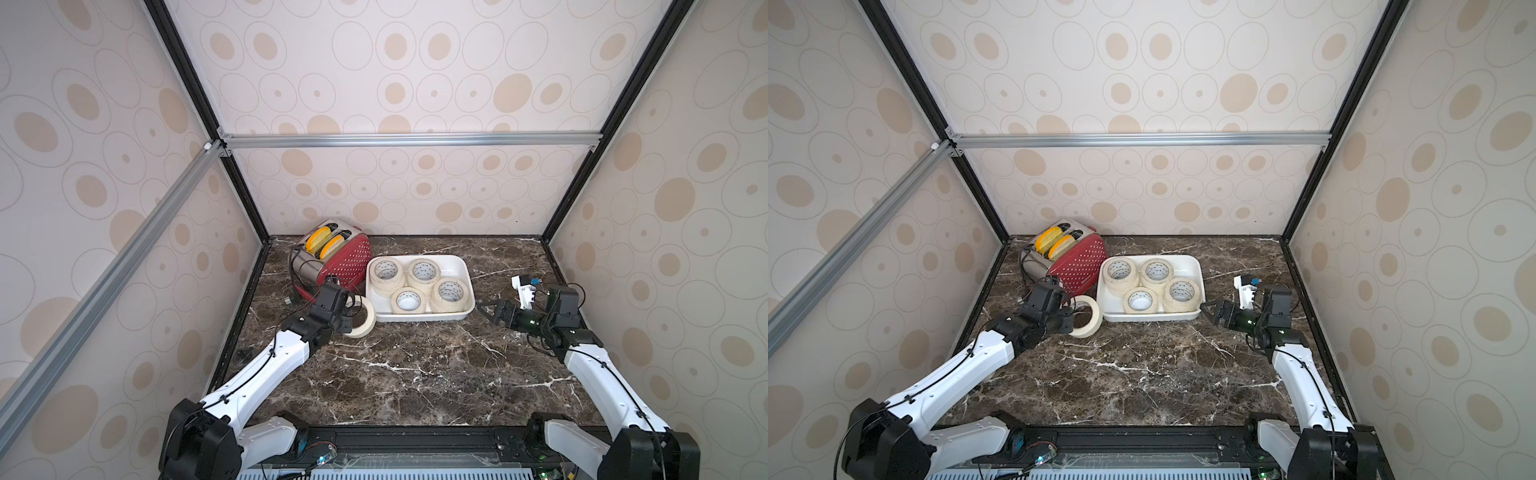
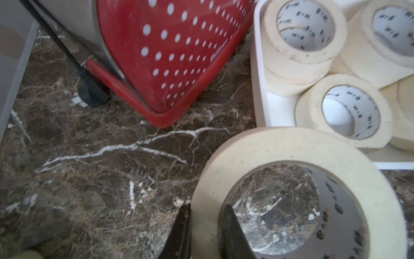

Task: Take out the art tape in the storage box
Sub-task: Place the art tape at the center of the board.

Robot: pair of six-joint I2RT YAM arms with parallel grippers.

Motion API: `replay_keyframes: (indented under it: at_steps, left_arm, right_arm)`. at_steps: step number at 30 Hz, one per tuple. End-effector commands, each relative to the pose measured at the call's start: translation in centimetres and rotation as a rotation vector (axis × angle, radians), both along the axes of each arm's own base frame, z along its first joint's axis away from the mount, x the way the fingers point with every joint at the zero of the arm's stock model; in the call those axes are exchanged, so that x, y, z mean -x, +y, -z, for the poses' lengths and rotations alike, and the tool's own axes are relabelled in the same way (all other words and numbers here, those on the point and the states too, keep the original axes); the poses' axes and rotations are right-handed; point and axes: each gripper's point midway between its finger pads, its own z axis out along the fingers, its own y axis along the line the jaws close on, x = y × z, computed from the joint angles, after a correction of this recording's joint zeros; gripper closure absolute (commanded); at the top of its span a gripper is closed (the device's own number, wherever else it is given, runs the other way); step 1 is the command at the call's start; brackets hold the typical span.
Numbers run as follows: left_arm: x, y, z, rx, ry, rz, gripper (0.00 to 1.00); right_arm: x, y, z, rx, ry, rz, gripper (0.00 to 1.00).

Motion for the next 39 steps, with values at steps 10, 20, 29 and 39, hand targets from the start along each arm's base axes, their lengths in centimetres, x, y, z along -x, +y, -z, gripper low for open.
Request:
replay_keyframes:
  at_steps: [10, 20, 29, 39]
  left_arm:
    - [0.7, 1.9, 4.9, -0.076, 0.096, -0.091, 0.97]
    - [-0.2, 1.3, 8.1, -0.09, 0.162, -0.094, 0.88]
    - [-0.2, 1.3, 8.5, -0.094, 0.168, -0.09, 0.64]
    - [-1.6, -0.6, 4.2, 0.0, 0.085, -0.033, 0.33]
  right_arm:
    - [-0.5, 0.2, -0.6, 0.013, -0.013, -0.016, 0.01]
    - [-0.3, 0.0, -0.3, 0.029, -0.002, -0.016, 0.01]
    - [-0.3, 0.1, -0.4, 0.031, 0.009, -0.019, 0.01]
    - [0.0, -0.4, -0.6, 0.071, 0.012, -0.013, 0.01]
